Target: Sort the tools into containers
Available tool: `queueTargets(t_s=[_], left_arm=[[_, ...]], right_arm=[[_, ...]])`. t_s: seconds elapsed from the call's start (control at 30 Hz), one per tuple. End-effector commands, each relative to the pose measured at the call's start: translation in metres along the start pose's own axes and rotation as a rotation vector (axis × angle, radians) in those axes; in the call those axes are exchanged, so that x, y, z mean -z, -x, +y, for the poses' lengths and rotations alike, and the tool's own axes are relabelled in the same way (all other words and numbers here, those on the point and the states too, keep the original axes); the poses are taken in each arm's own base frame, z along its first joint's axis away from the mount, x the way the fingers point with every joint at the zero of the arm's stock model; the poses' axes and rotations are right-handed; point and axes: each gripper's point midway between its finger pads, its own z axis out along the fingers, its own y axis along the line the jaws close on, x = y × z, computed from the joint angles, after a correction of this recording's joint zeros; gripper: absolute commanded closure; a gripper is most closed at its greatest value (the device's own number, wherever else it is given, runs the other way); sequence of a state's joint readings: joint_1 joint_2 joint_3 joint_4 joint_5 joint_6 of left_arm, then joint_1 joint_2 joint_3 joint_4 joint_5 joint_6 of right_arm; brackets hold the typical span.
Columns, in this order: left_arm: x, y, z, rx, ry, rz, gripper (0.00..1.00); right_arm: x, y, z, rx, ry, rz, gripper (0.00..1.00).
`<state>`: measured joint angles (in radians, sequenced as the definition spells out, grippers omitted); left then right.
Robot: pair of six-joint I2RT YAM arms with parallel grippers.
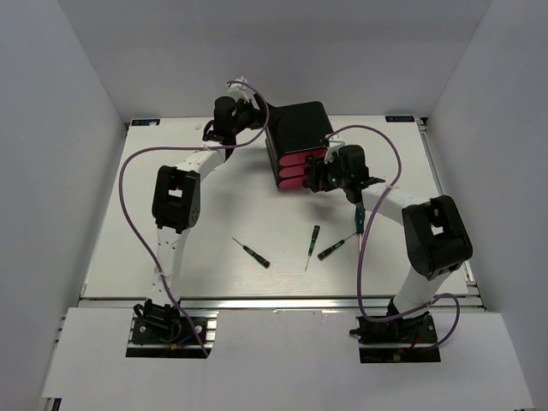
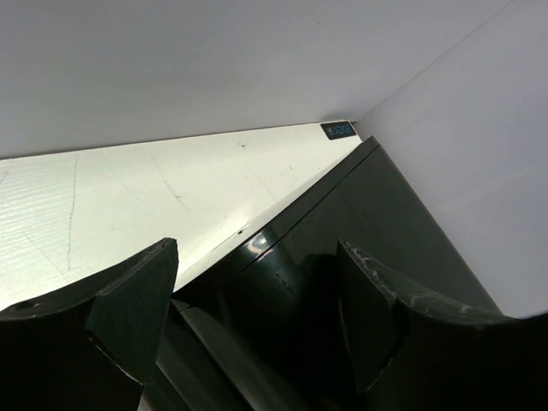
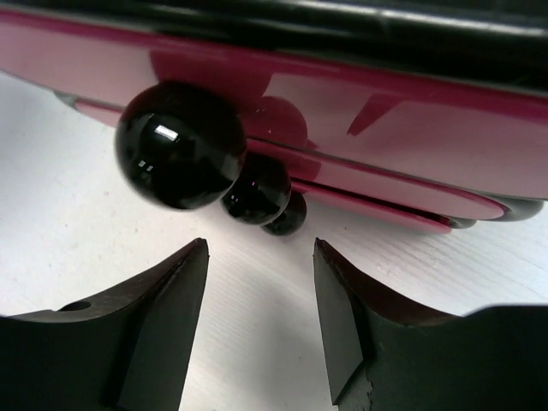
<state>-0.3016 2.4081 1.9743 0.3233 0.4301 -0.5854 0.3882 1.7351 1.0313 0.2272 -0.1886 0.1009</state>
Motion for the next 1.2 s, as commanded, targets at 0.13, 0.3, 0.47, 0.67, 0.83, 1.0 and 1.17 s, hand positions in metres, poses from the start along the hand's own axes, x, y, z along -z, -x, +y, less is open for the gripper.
queueTargets(t_s=[0.13, 0.3, 0.47, 0.67, 0.83, 1.0, 1.17], left_arm=[[0.009, -0.034, -0.027, 0.045, -0.041, 0.137, 0.18], [0.01, -0.037, -0.03, 0.048, -0.044, 0.147, 0.18], [0.009, -0.041, -0.029, 0.051, -0.041, 0.15, 0.18], [0.008, -0.042, -0.029, 0.053, -0.043, 0.15, 0.18], [0.007, -0.042, -0.029, 0.053, -0.043, 0.15, 0.18], [0.007, -0.04, -0.029, 0.055, -0.042, 0.146, 0.18], [0.007, -0.039, -0.029, 0.057, -0.045, 0.142, 0.18]], right_arm=[[-0.017, 0.03, -0.004, -0.11, -0.076, -0.096, 0.43], [-0.022, 0.037, -0.006, -0.183, -0.125, -0.133, 0.49], [-0.025, 0.046, 0.001, -0.197, -0.108, -0.163, 0.5], [-0.023, 0.058, -0.003, -0.186, -0.134, -0.216, 0.5], [-0.022, 0.056, -0.007, -0.176, -0.155, -0.225, 0.7], [-0.011, 0.048, -0.006, -0.164, -0.156, -0.227, 0.8], [0.01, 0.03, -0.001, -0.177, -0.144, -0.207, 0.84]])
